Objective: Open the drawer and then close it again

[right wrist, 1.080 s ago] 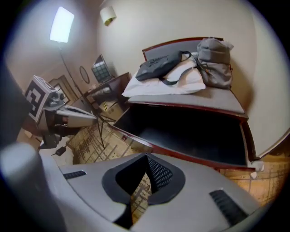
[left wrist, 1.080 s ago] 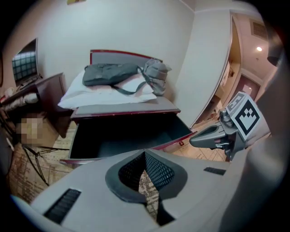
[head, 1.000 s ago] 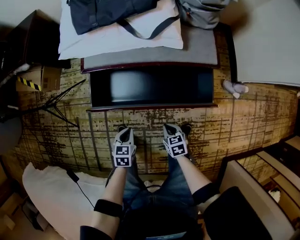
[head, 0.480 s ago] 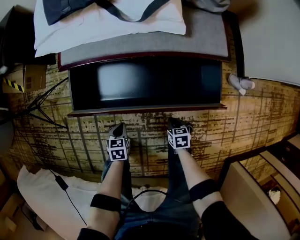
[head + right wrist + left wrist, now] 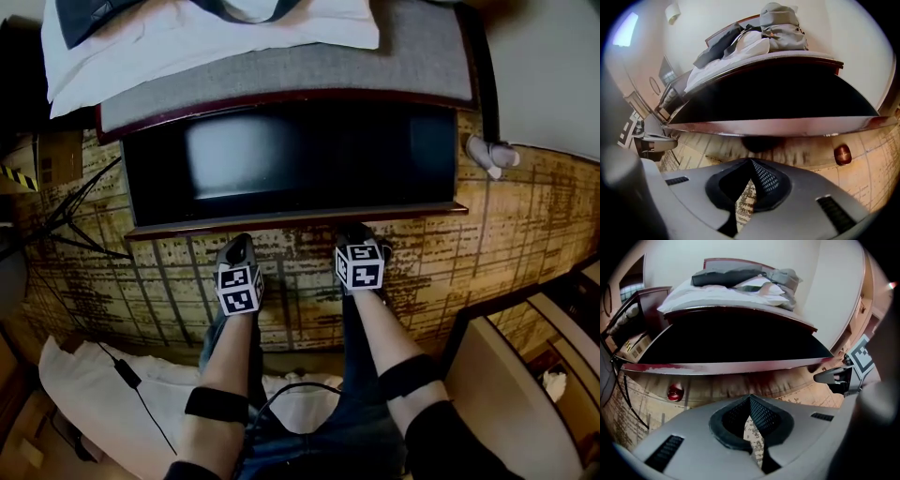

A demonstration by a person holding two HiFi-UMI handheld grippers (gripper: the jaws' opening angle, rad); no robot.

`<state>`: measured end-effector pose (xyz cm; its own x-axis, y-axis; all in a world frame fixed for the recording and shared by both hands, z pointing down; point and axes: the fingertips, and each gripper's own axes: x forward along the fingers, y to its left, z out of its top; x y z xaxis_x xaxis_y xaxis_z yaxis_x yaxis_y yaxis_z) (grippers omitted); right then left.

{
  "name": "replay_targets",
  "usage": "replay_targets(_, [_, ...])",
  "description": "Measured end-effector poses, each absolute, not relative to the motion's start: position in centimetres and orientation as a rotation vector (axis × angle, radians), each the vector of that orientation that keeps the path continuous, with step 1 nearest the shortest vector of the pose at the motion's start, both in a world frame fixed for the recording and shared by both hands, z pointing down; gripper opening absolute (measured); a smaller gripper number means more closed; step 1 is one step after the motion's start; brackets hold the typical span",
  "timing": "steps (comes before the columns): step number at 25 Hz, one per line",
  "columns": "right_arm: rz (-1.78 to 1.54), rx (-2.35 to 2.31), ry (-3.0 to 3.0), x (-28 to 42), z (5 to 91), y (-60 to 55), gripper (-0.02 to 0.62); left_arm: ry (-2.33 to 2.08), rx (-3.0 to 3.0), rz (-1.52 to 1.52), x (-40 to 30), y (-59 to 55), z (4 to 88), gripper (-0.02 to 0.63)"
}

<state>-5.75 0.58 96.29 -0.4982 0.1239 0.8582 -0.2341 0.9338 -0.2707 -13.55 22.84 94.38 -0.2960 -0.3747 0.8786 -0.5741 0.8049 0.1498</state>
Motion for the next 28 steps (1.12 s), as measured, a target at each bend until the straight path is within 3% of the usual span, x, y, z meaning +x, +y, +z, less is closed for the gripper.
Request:
replay_targets(13, [0.407,0.1,-2.096,-7.9,96.2,-0.6,0.0,-1.976,0.723,0.22,-16.8,20.6,94.0,0.002])
replay_targets(28, [0.377,0.141,-2.219,-16.1,96.1,-4.6,0.0,-2.094,0.803,0.221,-25.1,16.6,94.0,0.002])
